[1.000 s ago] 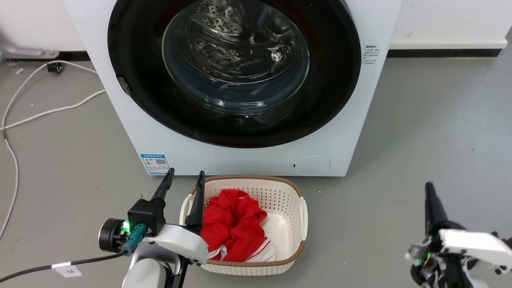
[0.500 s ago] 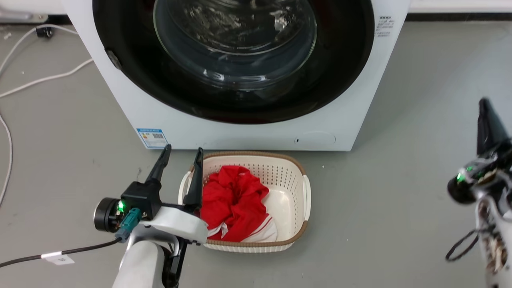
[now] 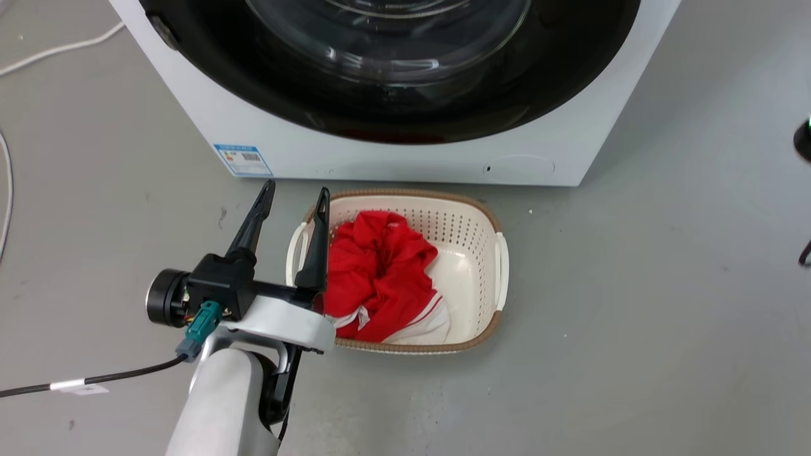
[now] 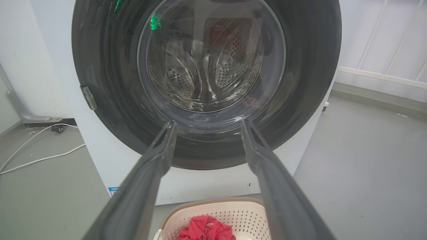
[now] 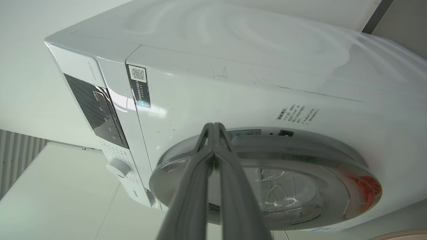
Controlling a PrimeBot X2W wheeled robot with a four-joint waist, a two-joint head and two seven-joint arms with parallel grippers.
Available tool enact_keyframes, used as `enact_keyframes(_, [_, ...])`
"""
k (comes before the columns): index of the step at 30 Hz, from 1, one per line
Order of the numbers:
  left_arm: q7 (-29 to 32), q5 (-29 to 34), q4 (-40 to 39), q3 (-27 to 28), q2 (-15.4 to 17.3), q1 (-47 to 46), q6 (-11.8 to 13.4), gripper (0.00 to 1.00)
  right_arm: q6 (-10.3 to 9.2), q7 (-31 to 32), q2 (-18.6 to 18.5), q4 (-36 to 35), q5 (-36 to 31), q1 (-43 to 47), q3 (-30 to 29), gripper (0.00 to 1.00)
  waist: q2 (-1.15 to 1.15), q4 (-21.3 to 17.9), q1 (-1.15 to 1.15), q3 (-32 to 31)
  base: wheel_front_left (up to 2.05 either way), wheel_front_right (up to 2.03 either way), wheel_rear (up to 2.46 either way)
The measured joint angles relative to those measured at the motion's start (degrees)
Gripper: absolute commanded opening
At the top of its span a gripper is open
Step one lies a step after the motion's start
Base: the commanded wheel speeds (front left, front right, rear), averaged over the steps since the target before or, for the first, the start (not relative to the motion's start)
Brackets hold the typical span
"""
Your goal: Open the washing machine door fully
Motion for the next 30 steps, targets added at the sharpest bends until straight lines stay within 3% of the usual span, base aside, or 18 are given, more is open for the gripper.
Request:
enact_keyframes(15, [0.0,-0.37,-3.41,-1.45,-0.02,-3.53,0.74,1.0,0.0,8.21,0.65,12.13,-4.32,-21.33,12.12,0.0,0.0,1.57,0.0,7.85,0.0,0.0,0.0])
enact_keyframes(30, [0.0,-1.49,-4.25,-3.0,-0.03,-5.37,1.86,1.0,0.0,9.18,2.54,16.86,-6.89,-27.75,15.99,0.0,0.0,2.94,0.0,12.19,0.0,0.0,0.0])
